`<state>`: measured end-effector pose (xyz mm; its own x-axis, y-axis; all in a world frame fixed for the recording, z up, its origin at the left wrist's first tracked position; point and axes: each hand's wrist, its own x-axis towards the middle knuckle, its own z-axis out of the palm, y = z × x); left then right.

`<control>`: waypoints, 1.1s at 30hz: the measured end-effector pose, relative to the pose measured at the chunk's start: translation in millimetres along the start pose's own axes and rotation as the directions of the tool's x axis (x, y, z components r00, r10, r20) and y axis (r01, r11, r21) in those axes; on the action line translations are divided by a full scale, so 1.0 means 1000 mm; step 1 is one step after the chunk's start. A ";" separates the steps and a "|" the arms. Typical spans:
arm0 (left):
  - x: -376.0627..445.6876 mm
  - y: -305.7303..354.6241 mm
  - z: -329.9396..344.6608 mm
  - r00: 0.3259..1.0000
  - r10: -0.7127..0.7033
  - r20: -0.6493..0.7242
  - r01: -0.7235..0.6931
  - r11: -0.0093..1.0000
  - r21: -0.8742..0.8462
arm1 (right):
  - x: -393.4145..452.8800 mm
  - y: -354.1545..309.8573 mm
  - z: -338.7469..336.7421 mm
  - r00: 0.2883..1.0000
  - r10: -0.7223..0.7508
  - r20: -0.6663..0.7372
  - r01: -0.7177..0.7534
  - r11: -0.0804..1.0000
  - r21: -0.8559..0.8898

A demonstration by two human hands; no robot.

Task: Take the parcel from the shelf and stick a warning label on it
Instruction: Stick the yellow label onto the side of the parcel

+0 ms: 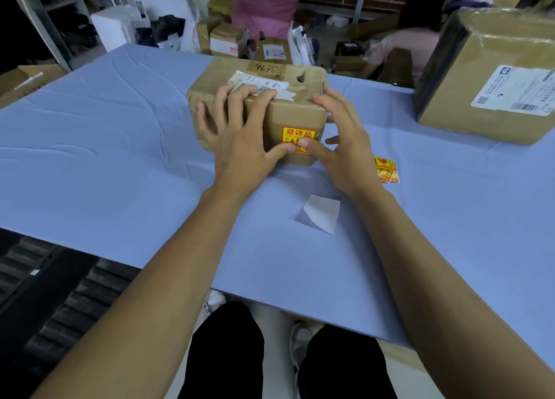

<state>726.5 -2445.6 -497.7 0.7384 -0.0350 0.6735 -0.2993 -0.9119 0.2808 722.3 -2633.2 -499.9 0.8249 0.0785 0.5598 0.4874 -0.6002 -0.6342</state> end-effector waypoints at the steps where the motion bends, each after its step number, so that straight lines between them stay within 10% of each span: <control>1: 0.000 0.000 0.000 1.000 0.005 0.005 -0.005 1.000 0.014 | 0.000 0.001 0.000 1.000 -0.002 0.006 0.002 1.000 -0.015; 33: 0.001 -0.001 0.003 0.998 -0.018 -0.068 0.014 0.997 -0.071 | -0.001 -0.001 -0.003 0.999 0.024 -0.030 -0.024 1.000 -0.007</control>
<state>729.6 -2445.9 -499.2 0.7009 0.0098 0.7132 -0.3313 -0.8810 0.3377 720.1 -2634.5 -498.3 0.8275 0.0405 0.5600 0.4654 -0.6073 -0.6438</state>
